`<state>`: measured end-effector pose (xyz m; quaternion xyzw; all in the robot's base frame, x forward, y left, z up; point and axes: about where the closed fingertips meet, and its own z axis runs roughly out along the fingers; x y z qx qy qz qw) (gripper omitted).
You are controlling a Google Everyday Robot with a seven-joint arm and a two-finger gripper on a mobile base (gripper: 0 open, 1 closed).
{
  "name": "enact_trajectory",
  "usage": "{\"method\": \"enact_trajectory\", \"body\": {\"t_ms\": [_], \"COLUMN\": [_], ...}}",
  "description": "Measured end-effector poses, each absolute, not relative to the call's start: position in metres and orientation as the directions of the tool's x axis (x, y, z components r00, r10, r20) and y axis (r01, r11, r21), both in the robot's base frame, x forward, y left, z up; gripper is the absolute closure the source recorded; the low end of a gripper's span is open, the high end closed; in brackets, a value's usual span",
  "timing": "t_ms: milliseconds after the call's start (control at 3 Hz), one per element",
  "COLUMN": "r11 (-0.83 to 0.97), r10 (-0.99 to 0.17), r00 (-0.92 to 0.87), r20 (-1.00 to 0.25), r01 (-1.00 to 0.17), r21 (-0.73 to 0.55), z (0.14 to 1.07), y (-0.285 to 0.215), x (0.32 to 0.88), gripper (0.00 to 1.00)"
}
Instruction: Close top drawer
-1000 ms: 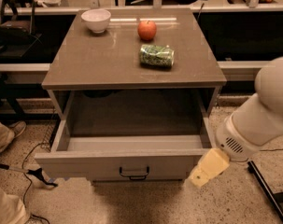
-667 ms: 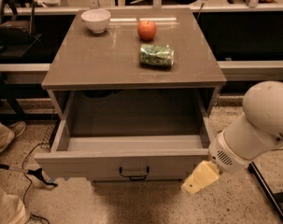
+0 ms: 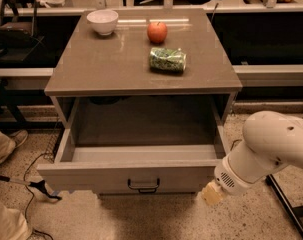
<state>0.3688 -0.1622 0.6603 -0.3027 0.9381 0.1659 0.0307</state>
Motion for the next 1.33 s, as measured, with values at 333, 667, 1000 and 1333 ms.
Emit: {"method": "enact_trajectory", "body": {"t_ms": [333, 667, 1000, 1333], "r11": [0.775, 0.791, 0.791, 0.802], "r10": [-0.543, -0.517, -0.517, -0.511], "r00": [-0.823, -0.833, -0.833, -0.834], "r20": [-0.165, -0.197, -0.197, -0.21], "r01": [-0.567, -0.553, -0.553, -0.55], "r21": [0.279, 0.261, 0.261, 0.233], "z": [0.637, 0.611, 0.611, 0.612], "y": [-0.162, -0.162, -0.162, -0.164], "x": [0.391, 0.422, 0.422, 0.431], "gripper": [0.96, 1.0, 1.0, 1.0]}}
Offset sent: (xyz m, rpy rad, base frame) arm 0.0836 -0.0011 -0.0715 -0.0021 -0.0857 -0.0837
